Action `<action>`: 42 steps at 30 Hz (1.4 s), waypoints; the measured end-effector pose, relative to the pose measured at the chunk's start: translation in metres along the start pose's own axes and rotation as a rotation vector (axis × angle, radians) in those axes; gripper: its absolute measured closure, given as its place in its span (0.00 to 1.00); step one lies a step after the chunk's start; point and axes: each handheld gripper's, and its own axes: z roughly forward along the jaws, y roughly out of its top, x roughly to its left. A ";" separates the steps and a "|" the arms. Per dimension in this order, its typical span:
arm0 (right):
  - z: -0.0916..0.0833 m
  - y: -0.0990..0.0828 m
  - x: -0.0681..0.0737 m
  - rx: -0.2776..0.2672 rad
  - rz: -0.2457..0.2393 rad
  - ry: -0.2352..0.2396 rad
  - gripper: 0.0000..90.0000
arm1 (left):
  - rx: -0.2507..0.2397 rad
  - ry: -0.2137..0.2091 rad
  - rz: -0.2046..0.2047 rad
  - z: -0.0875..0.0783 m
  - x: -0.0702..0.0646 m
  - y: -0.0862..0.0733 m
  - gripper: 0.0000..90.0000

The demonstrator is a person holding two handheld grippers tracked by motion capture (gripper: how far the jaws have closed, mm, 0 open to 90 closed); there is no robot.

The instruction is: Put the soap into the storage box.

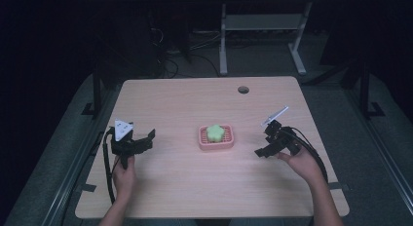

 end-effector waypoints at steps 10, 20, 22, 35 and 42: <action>-0.001 -0.018 0.000 -0.011 0.016 -0.003 0.29 | 0.011 -0.005 0.013 0.000 -0.002 0.000 0.16; 0.000 -0.040 0.003 -0.028 0.032 -0.001 0.29 | 0.014 -0.012 0.022 0.001 -0.004 0.000 0.16; -0.001 -0.045 0.004 -0.032 0.033 -0.003 0.29 | 0.014 -0.015 0.019 0.001 -0.005 0.000 0.16; -0.004 -0.071 0.010 -0.067 0.059 -0.006 0.29 | 0.021 -0.020 0.024 0.002 -0.006 0.000 0.16; -0.001 -0.089 0.023 -0.109 0.057 -0.024 0.29 | 0.033 -0.026 0.039 0.003 -0.008 0.000 0.16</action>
